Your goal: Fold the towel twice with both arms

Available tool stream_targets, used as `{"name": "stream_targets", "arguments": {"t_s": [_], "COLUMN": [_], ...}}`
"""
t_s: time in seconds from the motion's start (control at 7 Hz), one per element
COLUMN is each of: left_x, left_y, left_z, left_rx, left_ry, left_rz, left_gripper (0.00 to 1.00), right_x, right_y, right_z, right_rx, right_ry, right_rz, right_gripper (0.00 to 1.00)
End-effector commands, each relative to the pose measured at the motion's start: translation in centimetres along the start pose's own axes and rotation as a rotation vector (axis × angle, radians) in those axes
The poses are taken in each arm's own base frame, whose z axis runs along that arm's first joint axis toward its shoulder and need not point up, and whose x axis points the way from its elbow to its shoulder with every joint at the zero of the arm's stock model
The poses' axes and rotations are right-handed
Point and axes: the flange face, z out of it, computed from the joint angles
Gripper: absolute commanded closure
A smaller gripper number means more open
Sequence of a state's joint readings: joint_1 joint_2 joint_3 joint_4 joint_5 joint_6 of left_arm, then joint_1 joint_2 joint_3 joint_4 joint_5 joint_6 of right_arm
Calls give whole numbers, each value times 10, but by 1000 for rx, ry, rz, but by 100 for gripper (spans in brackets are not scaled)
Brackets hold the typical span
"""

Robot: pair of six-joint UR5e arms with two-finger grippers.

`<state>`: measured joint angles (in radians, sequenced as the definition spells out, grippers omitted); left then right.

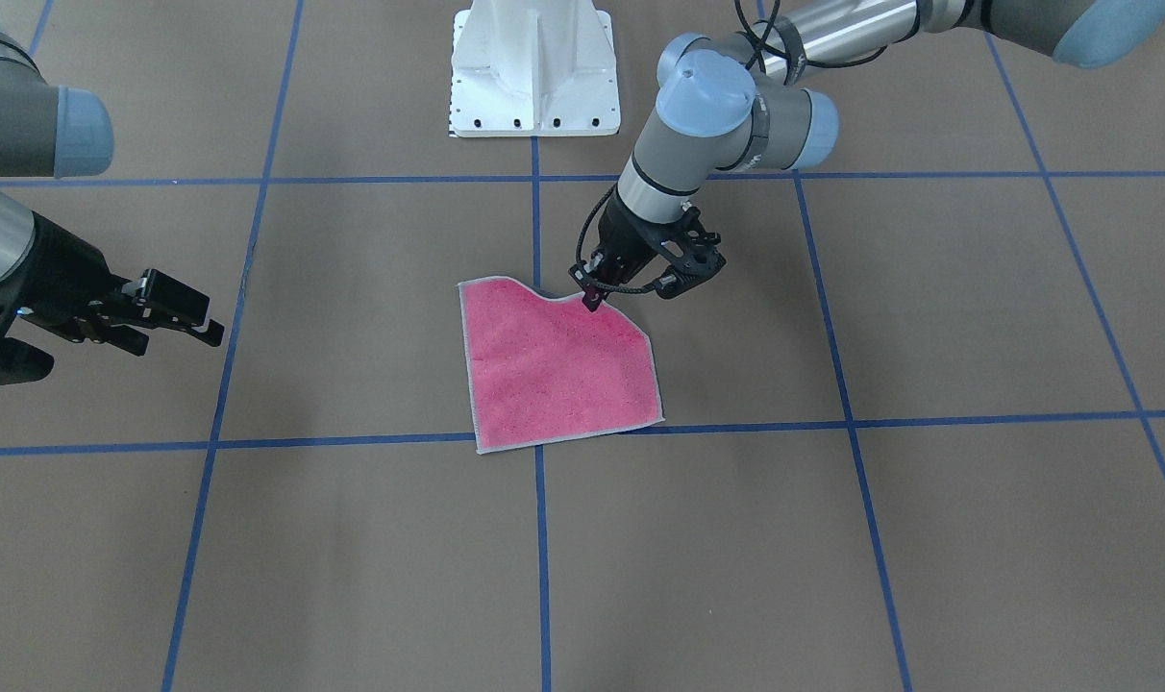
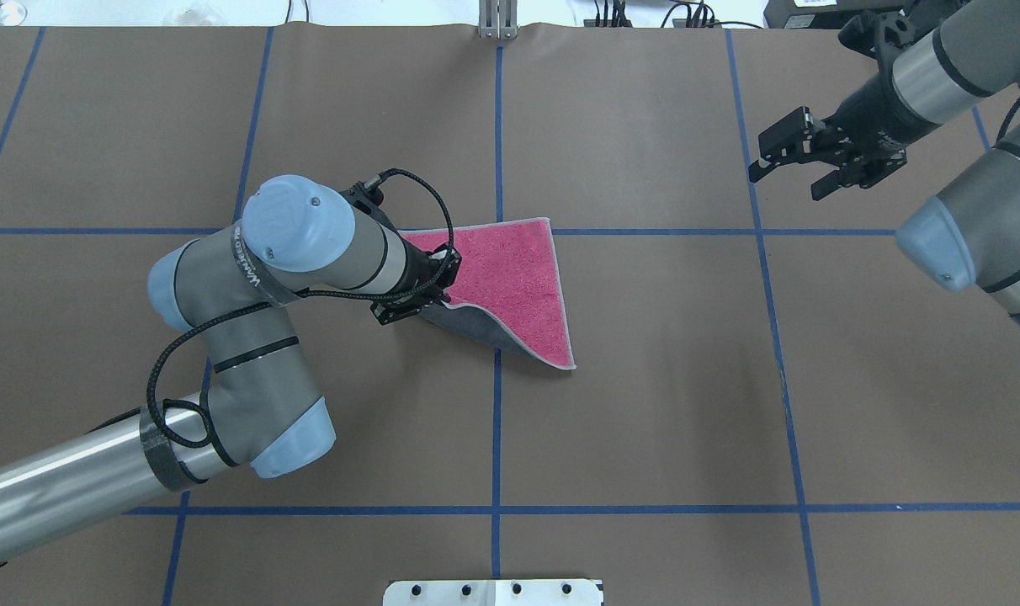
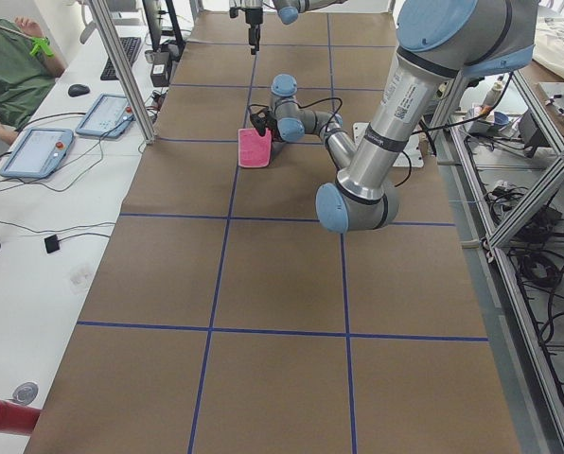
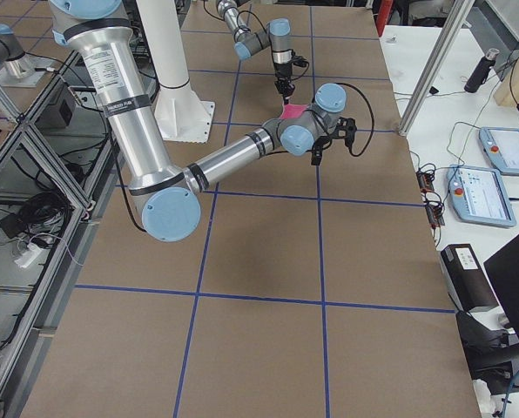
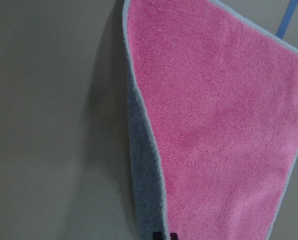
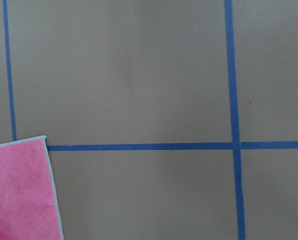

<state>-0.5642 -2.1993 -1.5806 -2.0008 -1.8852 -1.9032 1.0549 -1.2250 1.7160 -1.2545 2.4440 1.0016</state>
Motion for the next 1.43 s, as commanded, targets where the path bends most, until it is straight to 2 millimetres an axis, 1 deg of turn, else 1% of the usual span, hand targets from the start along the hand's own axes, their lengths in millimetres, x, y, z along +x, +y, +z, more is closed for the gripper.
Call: {"name": "stream_targets", "arguments": {"t_s": [0.0,0.14,0.57,0.71,0.86,1.0,1.14,1.29], "left_x": [-4,-5,-2,1,5,4,4,4], "left_y": [-44,-48,-46,-42,-37,-29,-24,-22], "left_z": [17,17,15,9,-1,-12,-17,-16], "left_rx": [45,47,43,32,22,-19,-56,-59], "left_ry": [-7,-1,6,31,52,59,54,53], "left_rz": [-34,-37,-34,-23,-15,-2,1,4], "left_gripper": [100,100,100,100,100,100,100,100], "right_x": [-16,-40,-105,-114,-119,-132,-137,-141], "right_y": [10,16,51,53,53,47,43,42], "right_z": [13,28,90,99,100,104,109,112], "right_rx": [-8,5,48,71,71,71,70,74], "right_ry": [-17,-8,29,36,33,31,33,35], "right_rz": [3,0,82,91,88,84,93,90], "right_gripper": [0,0,0,0,0,0,1,1]}}
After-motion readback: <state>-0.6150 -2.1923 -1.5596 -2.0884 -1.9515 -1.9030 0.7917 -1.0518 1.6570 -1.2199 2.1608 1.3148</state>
